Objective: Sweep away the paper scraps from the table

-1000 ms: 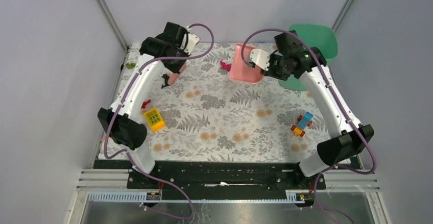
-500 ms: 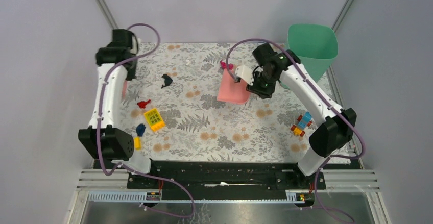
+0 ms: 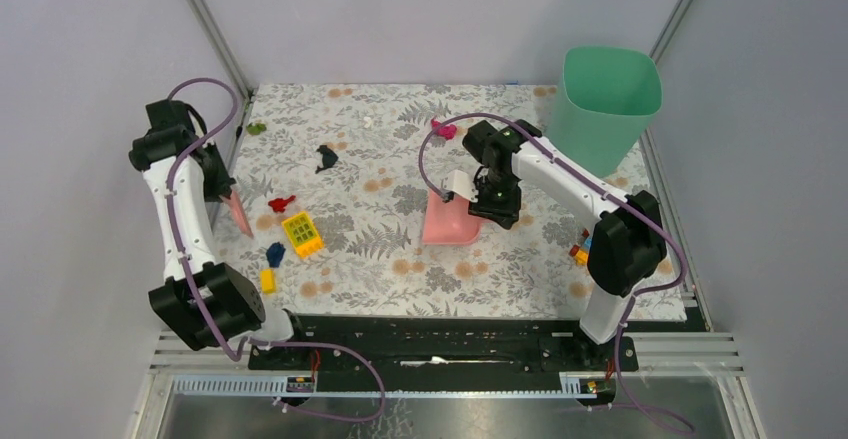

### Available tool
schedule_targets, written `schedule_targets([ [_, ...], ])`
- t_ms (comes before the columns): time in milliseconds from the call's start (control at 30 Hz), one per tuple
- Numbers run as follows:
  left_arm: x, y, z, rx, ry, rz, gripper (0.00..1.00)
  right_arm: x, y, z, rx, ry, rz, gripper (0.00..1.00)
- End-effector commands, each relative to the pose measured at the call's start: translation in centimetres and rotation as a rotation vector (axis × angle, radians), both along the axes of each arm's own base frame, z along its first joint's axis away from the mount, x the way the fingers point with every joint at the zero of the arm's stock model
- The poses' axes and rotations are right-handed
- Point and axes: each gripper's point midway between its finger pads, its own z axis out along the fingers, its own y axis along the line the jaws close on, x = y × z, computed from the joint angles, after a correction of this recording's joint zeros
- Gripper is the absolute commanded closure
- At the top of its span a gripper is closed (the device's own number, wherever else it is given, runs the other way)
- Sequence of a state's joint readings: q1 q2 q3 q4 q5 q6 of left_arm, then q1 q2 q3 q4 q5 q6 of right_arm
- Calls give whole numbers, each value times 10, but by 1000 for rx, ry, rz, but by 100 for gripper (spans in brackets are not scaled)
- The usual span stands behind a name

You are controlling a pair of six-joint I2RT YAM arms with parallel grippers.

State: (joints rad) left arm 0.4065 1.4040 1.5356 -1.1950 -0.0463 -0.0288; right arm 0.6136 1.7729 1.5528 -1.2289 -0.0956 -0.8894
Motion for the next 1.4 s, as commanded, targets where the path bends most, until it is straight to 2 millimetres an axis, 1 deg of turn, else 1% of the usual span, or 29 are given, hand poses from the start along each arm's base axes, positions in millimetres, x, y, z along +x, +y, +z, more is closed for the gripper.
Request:
schedule_targets([
  [0, -4, -13, 3, -126, -84, 42, 100, -1, 2, 7, 0, 8, -23, 100],
  [167, -20, -25, -20, -226, -38, 66, 100, -5, 3, 3, 1, 26, -39, 100],
  [367, -18, -22, -32, -252, -2, 79, 100, -10, 6, -3, 13, 54, -77, 100],
  [433, -16, -16, -40, -241, 26, 83, 100, -11, 6, -4, 14, 55, -83, 100],
  [567, -6, 7, -47, -154, 41, 73, 100, -9, 5, -4, 14, 37, -92, 100],
  [733, 21, 19, -46, -138, 8, 41, 100, -8, 7, -6, 16, 34, -116, 100],
  [867, 43, 25, -49, -135, -25, 27, 100, -3, 10, -7, 19, 24, -134, 100],
  [967, 63, 20, -49, -153, -52, -2, 100, 3, 13, -9, 20, 13, -143, 100],
  [1067, 87, 18, -44, -122, -76, -24, 100, 10, 16, -17, 16, 2, -151, 100],
  [1167, 113, 14, -32, -44, -117, -65, 100, 16, 19, -25, 5, 6, -162, 100],
  [1233, 130, 7, -21, 1, -138, -106, 100, 19, 22, -29, 3, 9, -171, 100],
  [1300, 143, 1, -10, 35, -158, -133, 100, 22, 24, -34, -3, 17, -176, 100],
  [1367, 152, -11, -1, 35, -179, -164, 100, 25, 27, -41, -15, 25, -188, 100],
])
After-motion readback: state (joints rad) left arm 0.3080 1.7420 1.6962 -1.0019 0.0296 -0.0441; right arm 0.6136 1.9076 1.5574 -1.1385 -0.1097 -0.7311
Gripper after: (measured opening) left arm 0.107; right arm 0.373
